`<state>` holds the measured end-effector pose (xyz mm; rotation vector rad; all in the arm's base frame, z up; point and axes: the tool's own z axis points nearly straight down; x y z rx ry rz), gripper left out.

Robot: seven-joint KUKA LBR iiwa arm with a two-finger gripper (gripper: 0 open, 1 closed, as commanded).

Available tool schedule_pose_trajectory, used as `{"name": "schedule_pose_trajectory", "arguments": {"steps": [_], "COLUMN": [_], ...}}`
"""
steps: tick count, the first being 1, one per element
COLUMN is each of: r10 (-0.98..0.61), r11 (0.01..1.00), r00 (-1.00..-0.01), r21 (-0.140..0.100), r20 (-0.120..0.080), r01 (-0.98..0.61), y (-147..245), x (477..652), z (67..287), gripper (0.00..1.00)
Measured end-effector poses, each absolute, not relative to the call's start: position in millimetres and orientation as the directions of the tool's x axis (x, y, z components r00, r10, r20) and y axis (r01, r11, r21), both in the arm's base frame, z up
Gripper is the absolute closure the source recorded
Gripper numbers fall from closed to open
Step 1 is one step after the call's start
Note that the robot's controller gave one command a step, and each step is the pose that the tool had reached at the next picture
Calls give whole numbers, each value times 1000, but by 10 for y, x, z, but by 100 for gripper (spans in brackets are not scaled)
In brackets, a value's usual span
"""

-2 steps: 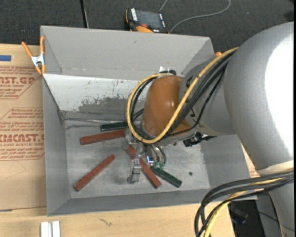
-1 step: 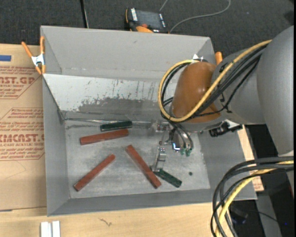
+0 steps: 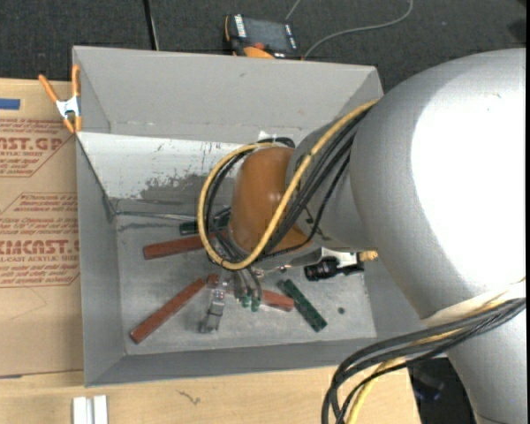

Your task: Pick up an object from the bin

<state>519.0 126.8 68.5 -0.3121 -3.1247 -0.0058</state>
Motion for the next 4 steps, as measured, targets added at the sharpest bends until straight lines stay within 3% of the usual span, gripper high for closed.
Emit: {"name": "schedule_pose_trajectory", "arguments": {"steps": [1, 2, 3, 4], "r10": [131, 138, 137, 136], "r11": [991, 990, 991, 991], "r00": [-991, -990, -991, -991], "r21": [4, 1, 3, 2], "r20": [1, -1, -2, 0], "r01": [131, 138, 137, 136], "y": [2025, 1977, 1989, 1999], "x": [5000, 5017, 5019, 5018], "z": [696, 698, 1067, 1164], "gripper": [0, 100, 100, 100]}}
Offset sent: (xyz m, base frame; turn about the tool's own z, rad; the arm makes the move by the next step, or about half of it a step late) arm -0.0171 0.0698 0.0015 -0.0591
